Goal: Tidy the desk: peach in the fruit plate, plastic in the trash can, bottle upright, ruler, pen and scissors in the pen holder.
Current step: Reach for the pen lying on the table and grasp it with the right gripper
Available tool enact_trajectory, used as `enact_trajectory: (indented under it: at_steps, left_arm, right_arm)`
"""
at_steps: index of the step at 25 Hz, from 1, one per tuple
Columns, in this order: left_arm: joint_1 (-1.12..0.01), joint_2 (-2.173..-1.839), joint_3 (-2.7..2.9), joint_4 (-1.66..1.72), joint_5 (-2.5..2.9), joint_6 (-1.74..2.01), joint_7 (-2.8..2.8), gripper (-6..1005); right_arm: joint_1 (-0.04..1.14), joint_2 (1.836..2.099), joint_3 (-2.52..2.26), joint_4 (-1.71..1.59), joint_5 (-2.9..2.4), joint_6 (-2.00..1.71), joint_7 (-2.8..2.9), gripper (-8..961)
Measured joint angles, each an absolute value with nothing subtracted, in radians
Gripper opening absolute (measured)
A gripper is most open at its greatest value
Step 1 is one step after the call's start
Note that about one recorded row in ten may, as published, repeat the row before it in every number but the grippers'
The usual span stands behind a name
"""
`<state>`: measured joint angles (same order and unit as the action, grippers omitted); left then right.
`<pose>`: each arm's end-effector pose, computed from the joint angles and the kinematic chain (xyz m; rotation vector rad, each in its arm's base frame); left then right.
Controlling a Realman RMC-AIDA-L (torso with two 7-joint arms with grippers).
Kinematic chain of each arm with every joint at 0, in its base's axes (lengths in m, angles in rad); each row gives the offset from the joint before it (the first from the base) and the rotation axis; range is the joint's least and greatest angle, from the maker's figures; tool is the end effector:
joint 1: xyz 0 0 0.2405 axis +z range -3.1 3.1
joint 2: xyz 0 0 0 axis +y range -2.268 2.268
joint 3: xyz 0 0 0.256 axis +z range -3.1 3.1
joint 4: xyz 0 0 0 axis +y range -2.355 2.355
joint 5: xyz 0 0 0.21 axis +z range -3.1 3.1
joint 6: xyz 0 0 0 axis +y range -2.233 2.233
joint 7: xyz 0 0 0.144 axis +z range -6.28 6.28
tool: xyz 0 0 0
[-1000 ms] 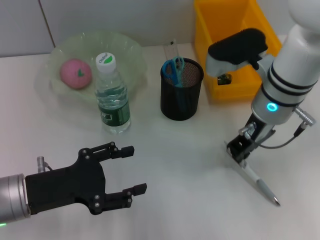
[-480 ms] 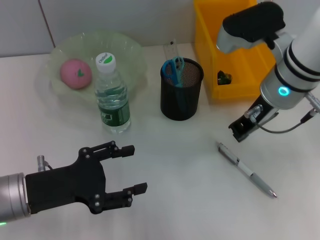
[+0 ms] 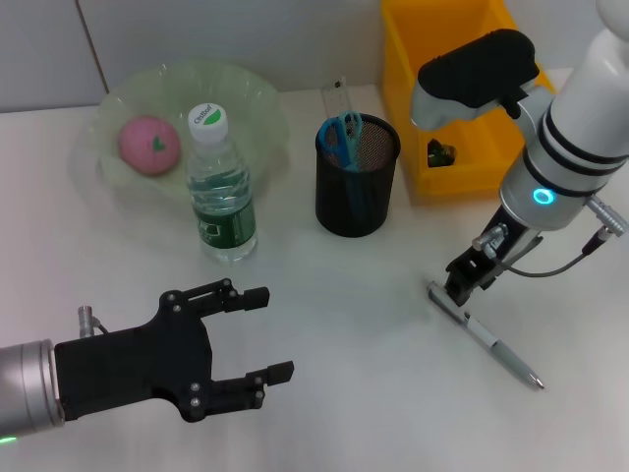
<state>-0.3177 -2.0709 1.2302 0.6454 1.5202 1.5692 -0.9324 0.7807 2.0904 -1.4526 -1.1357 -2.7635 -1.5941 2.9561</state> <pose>-0.2542 0.2654 -0.0409 -2.8035 -0.0888 -0.8874 0.1773 0.3675 -0.0225 -2.2956 1.2650 -0.7350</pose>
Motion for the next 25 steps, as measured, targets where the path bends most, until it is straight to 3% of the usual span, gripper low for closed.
enact_trajectory:
  at_steps: [8,25]
  left_arm:
    - [-0.318,-2.071,1.232,0.646,1.520,1.569,-0.933,765]
    - [-0.317,-2.071,1.232,0.646,1.520,1.569,-0.932,765]
  right_arm:
    - [0.811,2.092,-1.467,-1.054,-2.762,-1.558,2.957,465]
    - [0.859,2.092,-1.493,-0.947,-2.756,-1.522,2.961,491]
